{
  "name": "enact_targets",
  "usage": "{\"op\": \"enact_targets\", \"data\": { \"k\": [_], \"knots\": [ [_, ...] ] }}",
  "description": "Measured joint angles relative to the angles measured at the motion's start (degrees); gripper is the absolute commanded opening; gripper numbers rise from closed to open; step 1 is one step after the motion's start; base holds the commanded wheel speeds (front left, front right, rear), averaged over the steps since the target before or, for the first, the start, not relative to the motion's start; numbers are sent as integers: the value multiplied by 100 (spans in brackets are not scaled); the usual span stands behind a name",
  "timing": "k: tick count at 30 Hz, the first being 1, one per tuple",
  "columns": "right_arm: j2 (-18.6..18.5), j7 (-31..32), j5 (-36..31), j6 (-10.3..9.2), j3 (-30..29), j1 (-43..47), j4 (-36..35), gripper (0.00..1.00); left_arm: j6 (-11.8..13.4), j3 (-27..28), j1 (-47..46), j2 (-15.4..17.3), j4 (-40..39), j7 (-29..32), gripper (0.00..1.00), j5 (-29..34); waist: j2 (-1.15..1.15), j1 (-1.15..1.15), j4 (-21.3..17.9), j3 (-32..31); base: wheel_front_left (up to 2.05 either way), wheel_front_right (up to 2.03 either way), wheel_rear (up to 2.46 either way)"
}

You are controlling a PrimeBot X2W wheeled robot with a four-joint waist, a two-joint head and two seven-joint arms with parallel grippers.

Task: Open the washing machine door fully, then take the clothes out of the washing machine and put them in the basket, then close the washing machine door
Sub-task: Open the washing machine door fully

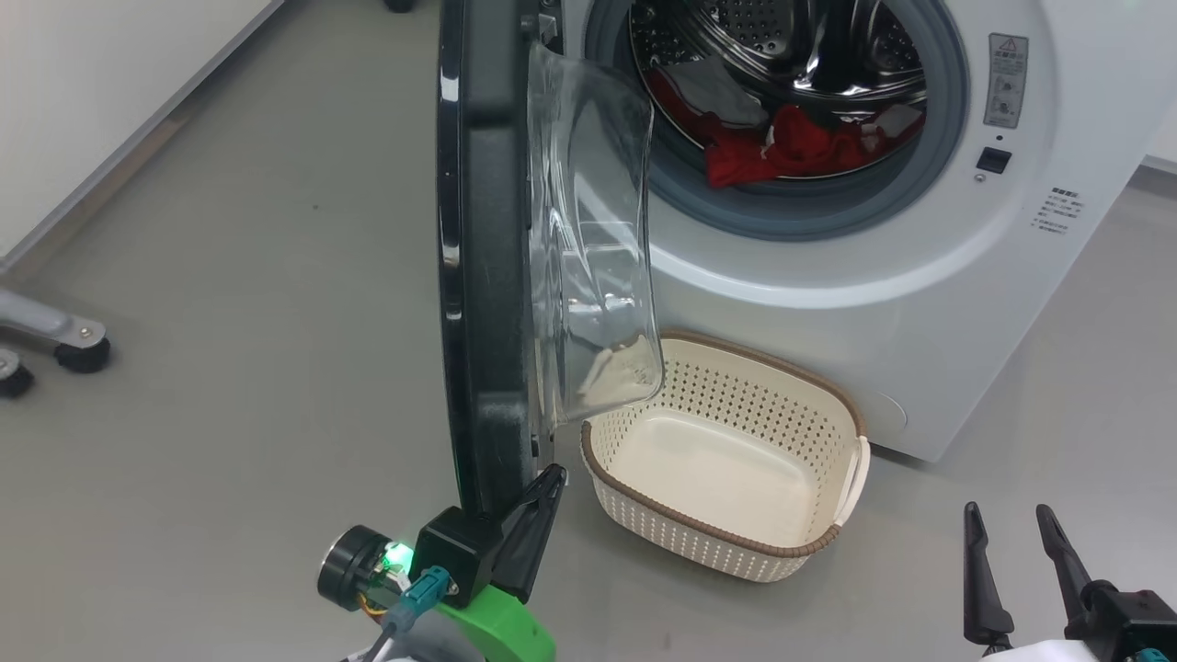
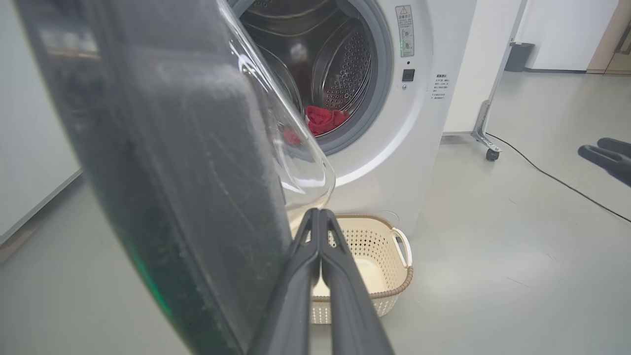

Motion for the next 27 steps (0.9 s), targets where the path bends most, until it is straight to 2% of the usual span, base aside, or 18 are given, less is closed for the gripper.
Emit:
{"op": "enact_targets", "data": {
  "k": [6,12,27],
  "knots": [
    [15,0,-31,37,21,-2,-8,100,120,194,85,108,-18,-48,0,10,0,0,208,43,0,0,0],
    [23,0,-74,77,62,-5,1,100,226,460,117,238,13,-65,0,11,0,0,249,85,0,0,0],
    [26,0,-133,154,103,-25,40,100,390,1478,213,372,242,-253,0,-113,0,0,-48,187,0,0,0]
  ]
}}
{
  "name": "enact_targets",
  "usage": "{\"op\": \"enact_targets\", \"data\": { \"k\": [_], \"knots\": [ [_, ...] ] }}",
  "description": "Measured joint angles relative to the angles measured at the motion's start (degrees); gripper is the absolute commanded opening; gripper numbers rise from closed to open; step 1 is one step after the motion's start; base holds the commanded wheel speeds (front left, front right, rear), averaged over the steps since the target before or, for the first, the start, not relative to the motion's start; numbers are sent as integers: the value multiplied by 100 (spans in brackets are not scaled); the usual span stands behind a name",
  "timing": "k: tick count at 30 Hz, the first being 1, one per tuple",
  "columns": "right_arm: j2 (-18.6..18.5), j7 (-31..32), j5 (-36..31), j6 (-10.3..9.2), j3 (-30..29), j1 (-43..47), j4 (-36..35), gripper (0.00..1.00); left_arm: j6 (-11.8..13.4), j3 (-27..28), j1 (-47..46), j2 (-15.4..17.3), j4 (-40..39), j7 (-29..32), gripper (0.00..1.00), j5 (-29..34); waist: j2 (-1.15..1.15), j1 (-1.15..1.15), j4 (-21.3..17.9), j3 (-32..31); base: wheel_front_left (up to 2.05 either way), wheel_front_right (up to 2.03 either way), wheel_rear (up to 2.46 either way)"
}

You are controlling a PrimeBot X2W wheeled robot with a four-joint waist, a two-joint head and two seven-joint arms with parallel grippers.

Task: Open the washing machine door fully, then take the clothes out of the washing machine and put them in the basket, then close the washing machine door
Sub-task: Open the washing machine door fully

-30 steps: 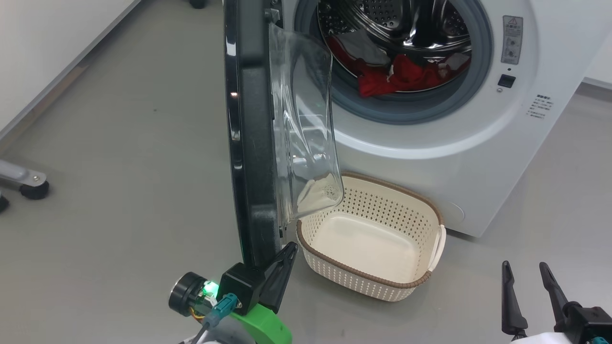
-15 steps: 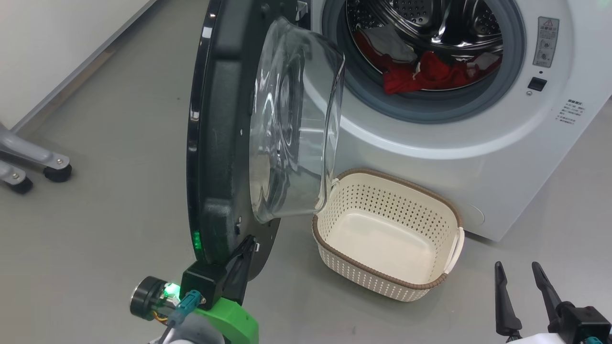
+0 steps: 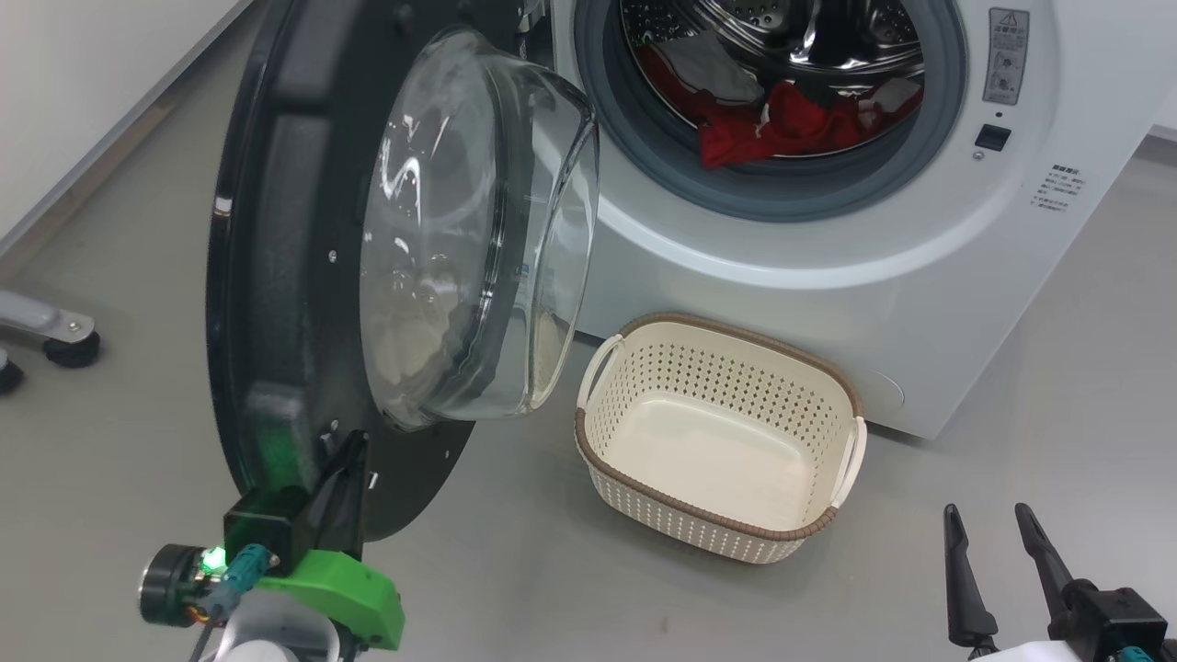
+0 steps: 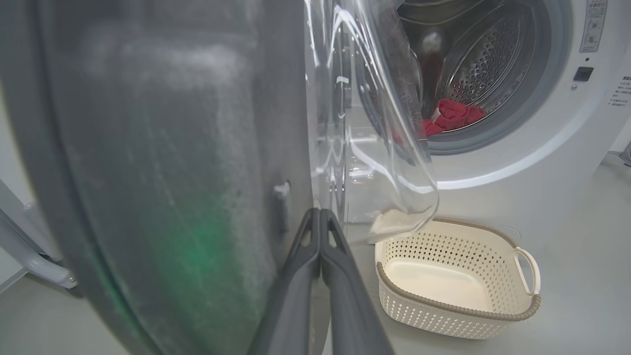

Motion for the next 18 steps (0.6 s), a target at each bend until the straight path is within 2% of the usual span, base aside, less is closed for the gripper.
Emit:
{"op": "enact_targets", "data": {
  "k": [18],
  "knots": [
    [-99,0,-104,46,-112,-120,-55,100,37,1161,-277,83,326,-385,0,-62,0,0,-332,394,0,0,0]
  ]
}}
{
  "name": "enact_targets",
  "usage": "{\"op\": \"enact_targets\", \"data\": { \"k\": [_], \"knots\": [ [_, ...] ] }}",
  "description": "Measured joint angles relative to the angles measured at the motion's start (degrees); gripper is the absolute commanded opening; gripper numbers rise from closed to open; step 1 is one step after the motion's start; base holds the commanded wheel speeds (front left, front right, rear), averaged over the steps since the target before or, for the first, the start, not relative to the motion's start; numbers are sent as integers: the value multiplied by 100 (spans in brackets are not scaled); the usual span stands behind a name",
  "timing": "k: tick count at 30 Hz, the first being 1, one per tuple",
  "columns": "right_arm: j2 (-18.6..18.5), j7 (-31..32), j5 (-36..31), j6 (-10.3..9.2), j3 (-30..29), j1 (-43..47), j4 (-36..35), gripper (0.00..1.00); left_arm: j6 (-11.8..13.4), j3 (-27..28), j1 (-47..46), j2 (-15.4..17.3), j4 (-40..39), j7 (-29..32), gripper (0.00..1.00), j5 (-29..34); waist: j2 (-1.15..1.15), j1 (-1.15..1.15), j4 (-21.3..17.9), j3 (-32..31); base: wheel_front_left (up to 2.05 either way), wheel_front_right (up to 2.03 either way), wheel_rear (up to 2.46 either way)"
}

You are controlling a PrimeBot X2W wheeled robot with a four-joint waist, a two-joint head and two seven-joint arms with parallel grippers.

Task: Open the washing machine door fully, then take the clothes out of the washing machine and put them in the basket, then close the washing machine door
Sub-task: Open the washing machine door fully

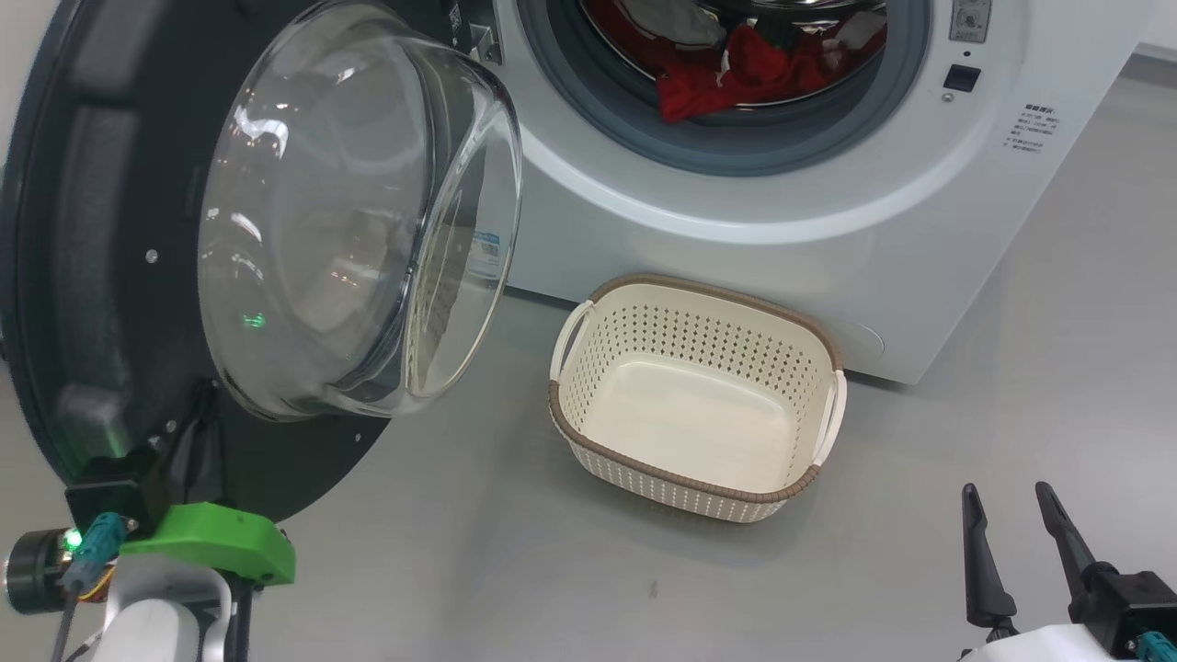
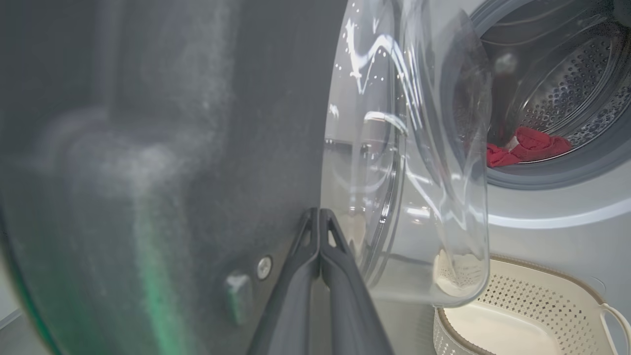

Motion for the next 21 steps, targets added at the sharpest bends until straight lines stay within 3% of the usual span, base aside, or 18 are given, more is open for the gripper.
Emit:
{"op": "enact_targets", "data": {
  "k": [11,21],
  "knots": [
    [-91,0,-2,5,-107,-133,-92,100,8,802,-447,5,438,-185,0,-134,0,0,-63,307,0,0,0],
    [-136,0,-18,54,-132,-277,-100,100,26,1207,-884,129,918,-241,0,-138,0,0,-96,497,0,0,0]
  ]
}}
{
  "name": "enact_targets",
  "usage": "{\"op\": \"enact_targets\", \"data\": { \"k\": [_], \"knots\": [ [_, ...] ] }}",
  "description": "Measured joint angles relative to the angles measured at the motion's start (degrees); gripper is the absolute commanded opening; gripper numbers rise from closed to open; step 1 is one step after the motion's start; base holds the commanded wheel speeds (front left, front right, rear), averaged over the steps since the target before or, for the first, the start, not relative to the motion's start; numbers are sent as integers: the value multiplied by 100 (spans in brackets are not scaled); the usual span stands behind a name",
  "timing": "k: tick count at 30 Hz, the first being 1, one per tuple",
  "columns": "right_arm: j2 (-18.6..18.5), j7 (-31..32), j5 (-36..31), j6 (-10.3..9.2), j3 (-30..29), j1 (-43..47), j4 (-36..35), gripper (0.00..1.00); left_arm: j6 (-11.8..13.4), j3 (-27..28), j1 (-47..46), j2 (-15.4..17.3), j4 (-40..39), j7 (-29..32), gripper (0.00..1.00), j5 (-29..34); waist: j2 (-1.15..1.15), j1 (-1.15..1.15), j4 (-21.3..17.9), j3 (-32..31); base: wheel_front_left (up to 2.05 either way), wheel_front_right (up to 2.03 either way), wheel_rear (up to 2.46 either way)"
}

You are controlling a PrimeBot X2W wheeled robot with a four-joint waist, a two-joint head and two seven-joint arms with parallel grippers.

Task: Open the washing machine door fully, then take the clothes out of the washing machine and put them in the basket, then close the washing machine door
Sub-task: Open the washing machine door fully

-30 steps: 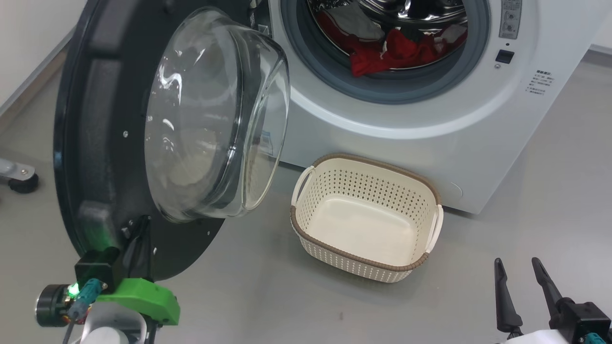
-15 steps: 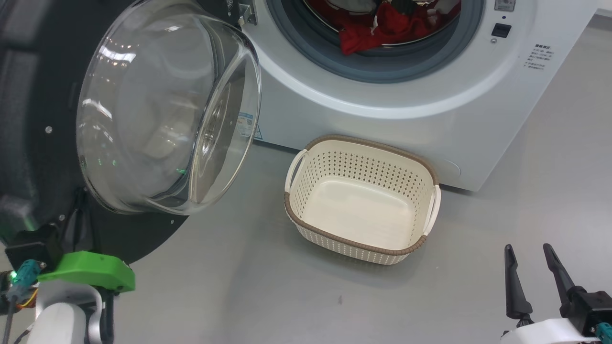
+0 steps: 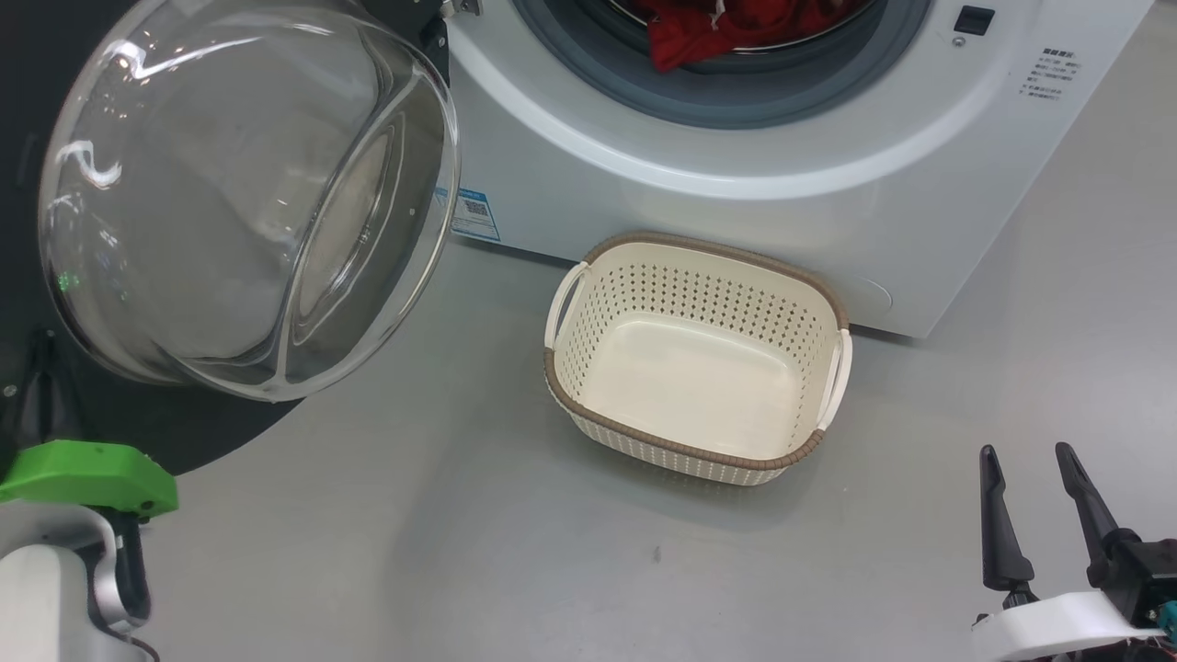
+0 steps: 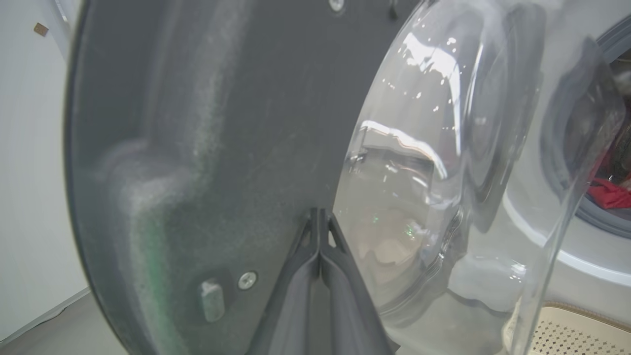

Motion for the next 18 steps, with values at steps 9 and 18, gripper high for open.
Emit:
{"op": "enact_targets", "data": {
  "k": [9,18],
  "knots": [
    [-5,0,-5,2,-22,-64,8,100,21,248,-274,75,401,-45,0,-5,0,0,-2,44,0,0,0],
    [-5,0,-16,46,-24,-160,35,100,22,282,-310,43,550,-192,0,-4,0,0,-14,13,0,0,0]
  ]
}}
